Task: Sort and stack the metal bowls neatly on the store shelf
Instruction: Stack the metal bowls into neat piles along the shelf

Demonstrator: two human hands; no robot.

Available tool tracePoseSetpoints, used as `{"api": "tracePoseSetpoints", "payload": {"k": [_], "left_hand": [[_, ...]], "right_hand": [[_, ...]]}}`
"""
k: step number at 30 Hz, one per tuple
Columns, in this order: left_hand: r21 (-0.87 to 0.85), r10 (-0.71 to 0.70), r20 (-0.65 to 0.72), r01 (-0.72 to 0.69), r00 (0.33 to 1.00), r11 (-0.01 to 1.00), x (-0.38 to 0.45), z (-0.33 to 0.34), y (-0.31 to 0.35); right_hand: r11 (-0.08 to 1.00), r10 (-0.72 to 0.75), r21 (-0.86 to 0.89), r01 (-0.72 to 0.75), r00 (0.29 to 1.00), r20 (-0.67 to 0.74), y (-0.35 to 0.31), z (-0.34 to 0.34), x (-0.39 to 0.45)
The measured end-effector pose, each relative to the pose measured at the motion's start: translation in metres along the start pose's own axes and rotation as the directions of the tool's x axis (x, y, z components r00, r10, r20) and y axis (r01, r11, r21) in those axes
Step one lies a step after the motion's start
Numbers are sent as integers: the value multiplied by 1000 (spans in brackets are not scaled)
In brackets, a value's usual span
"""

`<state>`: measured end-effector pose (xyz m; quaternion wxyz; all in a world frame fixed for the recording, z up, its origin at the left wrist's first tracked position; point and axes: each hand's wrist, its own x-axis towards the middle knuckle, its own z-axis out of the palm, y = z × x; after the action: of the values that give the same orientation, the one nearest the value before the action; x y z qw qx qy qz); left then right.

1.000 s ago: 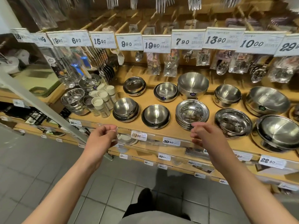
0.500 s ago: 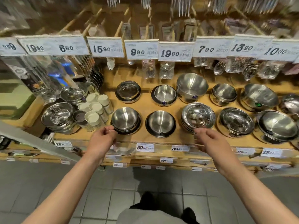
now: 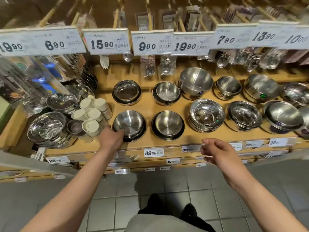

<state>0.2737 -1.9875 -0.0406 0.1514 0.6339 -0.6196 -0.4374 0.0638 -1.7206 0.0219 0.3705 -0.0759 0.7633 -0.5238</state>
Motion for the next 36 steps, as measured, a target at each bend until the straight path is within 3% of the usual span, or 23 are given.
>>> {"api": "tracePoseSetpoints", "payload": {"k": [6,11,16,19,24,31,36], "left_hand": [[275,-79,-53,91,995,957,9,8,22],[363,-143,-83,164,986,917,14,12,43],[339,-150,-90,172,985,925,22,15,44],[270,-136,-57,146,989,952,27,10,39],[14,-174,-12,174,985,985,20,-7,42],[-221,-152,-21,144,988,965,4,-61,49],[-287,-146,-66,122,987,950,-21,-90,44]], "right_hand": [[1000,-3,-31,3,1000,-17,-5,1,4],[1000,-1,-30,1,1000,-4,-8,6,6],[999,21,-45,-21,1000,14,-8,3,9],[999,24,-37,-23,999,27,-10,1,16],[999,32,-34,-30,998,58,-14,9,31],[993,58,-109,-34,972,229,-8,55,41],[987,100,-155,-46,927,361,-2,104,45]]}}
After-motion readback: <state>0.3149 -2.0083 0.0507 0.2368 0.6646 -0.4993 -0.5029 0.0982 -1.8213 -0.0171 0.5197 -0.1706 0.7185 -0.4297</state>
